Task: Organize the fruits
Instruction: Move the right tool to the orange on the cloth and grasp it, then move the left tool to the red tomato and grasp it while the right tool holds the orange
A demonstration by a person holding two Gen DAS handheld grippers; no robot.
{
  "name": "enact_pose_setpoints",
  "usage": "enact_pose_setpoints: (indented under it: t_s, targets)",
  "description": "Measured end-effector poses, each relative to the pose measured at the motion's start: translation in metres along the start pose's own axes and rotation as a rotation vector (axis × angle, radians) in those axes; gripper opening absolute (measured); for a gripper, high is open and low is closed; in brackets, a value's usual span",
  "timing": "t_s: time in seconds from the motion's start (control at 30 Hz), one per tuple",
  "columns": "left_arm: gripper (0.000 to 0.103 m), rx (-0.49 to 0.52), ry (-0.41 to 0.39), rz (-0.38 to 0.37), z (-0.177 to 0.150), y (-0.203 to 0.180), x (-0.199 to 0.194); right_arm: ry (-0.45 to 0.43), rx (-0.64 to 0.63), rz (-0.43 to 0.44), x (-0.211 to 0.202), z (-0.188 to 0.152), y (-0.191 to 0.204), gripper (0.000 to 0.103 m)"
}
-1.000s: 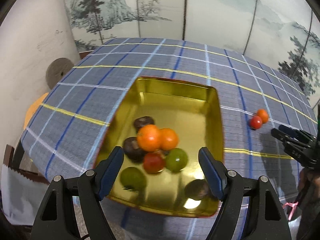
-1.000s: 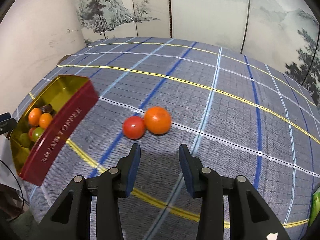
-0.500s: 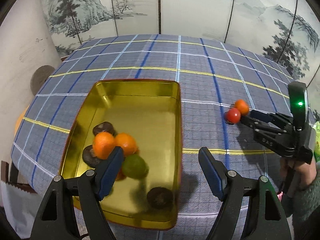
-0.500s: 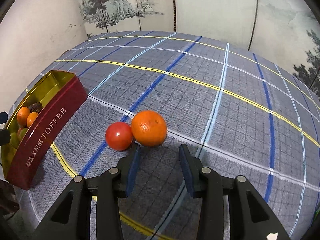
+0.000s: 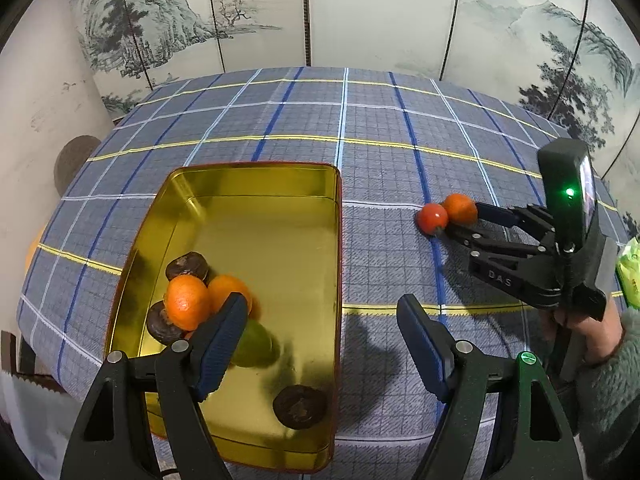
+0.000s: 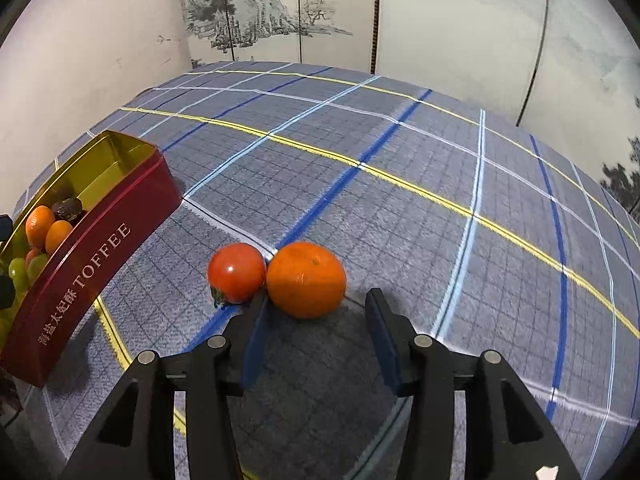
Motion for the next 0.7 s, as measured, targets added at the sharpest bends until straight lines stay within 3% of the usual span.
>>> enact_pose_setpoints:
  t_s: [0.17,0.27,0.7]
  targets:
    - [0.077,0.000,0.003,-0.001,0.001,0.000,0.002,0.003,-0.013,0.004,0.006,0.008,0.005,0.045]
    - [0.077,0.001,0.003,-0.003,0.004,-0.001,0.004,0.000,-0.018,0.010,0.006,0.010,0.009,0.035]
    - [0.077,0.025,0.001,-0.047,0.020,-0.026,0.027,0.018,0.069,-0.058,-0.003,-0.007,-0.021,0.034]
Point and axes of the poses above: each gripper's, at about its wrist camera, not at the fingertips, and x roughly the way its jaws point, y to its left, z to its top, the point moved 8 cm from there along x, roughly the way its jaws point, and after that the axes turned 10 degrees about -z, right-handed, at the moved point
